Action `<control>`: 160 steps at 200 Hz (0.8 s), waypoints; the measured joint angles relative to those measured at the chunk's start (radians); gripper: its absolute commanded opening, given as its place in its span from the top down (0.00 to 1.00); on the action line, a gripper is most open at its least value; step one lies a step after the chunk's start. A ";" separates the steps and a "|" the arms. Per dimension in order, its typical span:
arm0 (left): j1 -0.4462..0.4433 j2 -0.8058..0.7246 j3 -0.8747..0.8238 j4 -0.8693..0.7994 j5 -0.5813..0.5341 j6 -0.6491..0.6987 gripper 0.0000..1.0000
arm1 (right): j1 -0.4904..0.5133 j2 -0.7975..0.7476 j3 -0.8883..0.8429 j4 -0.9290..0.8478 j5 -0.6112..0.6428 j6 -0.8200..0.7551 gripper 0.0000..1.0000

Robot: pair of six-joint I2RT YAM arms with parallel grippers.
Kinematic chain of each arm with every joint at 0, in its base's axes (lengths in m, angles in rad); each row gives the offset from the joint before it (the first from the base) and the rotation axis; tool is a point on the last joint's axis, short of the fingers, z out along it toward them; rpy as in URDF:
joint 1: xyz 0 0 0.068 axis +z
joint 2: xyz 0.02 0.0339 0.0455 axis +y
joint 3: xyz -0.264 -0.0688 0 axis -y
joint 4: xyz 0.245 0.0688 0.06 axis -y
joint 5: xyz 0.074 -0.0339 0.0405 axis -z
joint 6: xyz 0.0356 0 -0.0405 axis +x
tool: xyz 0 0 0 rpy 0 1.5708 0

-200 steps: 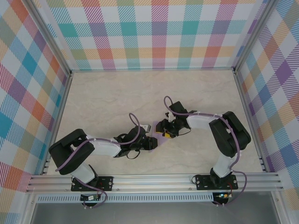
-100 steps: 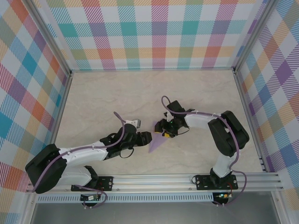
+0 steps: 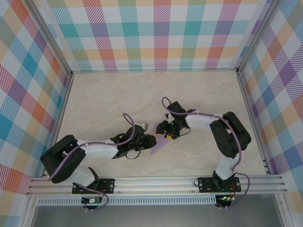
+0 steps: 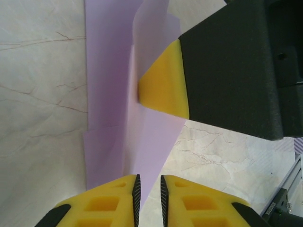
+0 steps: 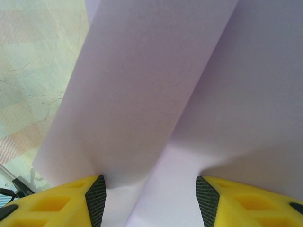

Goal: Fold a paper plane with a square sheet of paper (pick it up from the middle)
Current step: Fourth fold the wing at the center of the table.

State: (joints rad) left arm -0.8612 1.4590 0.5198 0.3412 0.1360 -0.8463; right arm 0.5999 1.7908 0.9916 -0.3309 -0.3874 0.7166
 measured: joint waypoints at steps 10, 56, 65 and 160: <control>0.000 0.010 0.006 0.006 0.004 -0.002 0.82 | 0.002 0.001 0.003 -0.004 0.005 0.000 0.43; 0.003 0.042 0.022 0.003 0.002 -0.002 0.85 | 0.004 0.012 0.020 -0.029 0.013 0.000 0.44; 0.006 0.051 0.022 0.001 0.002 -0.002 0.86 | 0.004 0.014 0.024 -0.034 0.014 0.000 0.45; 0.009 0.109 0.042 -0.006 -0.002 -0.003 0.88 | 0.013 0.030 0.052 -0.075 0.043 0.000 0.46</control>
State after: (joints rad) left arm -0.8520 1.5681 0.5613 0.3351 0.1341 -0.8490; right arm 0.6128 1.8210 1.0439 -0.4061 -0.3447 0.7162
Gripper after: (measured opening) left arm 0.122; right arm 0.543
